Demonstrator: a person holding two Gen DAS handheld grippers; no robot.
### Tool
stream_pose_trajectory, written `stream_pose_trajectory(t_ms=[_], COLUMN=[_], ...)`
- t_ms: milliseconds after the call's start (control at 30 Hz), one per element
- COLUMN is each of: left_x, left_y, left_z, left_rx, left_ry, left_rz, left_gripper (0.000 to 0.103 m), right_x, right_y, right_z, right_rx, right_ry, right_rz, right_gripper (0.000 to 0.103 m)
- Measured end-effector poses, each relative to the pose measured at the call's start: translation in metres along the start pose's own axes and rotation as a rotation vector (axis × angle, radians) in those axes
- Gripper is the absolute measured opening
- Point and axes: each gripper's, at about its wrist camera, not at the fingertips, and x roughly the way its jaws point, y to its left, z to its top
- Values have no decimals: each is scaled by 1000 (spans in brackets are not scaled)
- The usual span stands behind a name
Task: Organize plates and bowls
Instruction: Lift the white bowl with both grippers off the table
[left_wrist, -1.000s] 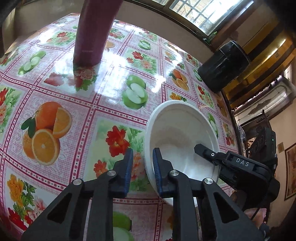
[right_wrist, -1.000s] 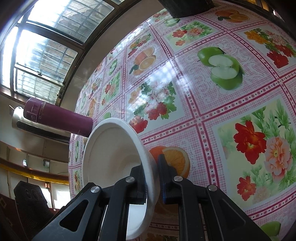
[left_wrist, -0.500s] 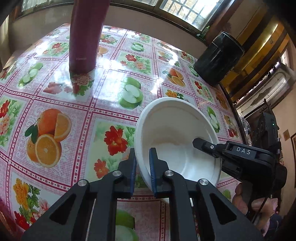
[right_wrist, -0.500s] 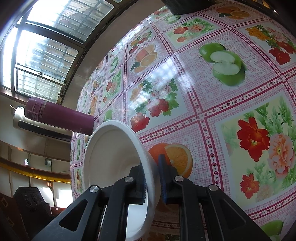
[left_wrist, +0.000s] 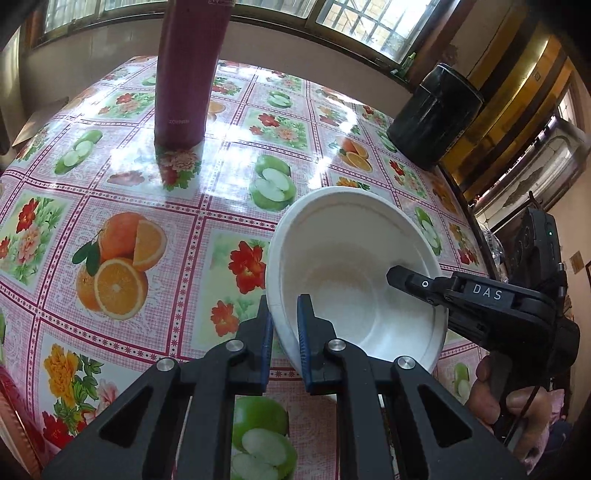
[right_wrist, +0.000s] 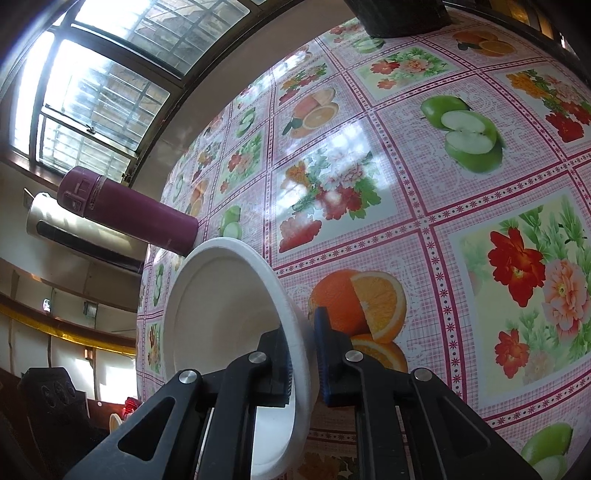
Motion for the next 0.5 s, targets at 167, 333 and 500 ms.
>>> stream_pose_trajectory(t_ms=[167, 333, 500], left_x=[-14, -29, -45], left_y=[-1, -1, 3], left_z=[-9, -23, -41], left_rx=[31, 71, 99], left_ry=[-20, -44, -59], left_rz=[14, 44, 61], left_gripper=[10, 10, 10], right_x=[-5, -7, -16], right_y=[5, 6, 14], right_z=[-14, -33, -64], right_rx=[-17, -28, -56], right_ry=[-8, 5, 5], right_rz=[0, 5, 4], right_gripper=[10, 10, 10])
